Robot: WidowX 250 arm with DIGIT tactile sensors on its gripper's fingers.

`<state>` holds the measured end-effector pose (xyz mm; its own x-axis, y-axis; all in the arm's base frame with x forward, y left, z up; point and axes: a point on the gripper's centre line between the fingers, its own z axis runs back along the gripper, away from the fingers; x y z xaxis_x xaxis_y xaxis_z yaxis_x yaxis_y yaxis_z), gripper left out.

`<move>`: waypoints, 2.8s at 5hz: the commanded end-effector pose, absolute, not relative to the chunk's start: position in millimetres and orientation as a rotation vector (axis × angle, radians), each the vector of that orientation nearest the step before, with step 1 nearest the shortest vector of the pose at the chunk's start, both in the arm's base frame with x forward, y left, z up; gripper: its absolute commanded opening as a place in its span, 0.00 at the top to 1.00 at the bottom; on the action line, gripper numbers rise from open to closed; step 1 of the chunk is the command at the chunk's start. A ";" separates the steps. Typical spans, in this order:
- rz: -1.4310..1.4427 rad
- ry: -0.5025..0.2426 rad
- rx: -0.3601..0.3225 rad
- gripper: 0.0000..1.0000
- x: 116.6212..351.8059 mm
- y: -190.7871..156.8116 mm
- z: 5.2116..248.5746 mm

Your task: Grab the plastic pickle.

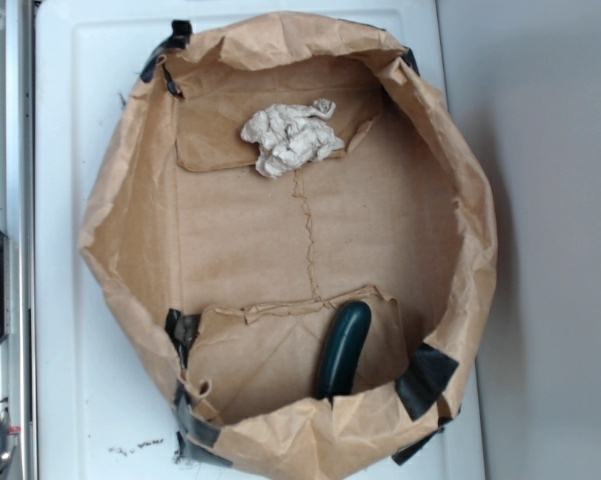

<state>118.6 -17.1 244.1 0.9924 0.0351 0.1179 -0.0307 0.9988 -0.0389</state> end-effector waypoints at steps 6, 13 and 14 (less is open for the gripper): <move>0.604 -0.156 -0.070 0.00 237.2 -5.5 193.4; 0.752 -0.156 -0.051 0.00 313.0 -8.2 85.9; 0.739 -0.115 -0.061 0.00 311.7 -24.5 74.8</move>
<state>304.1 -24.4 61.1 0.7292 0.6829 0.0442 -0.6806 0.7304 -0.0573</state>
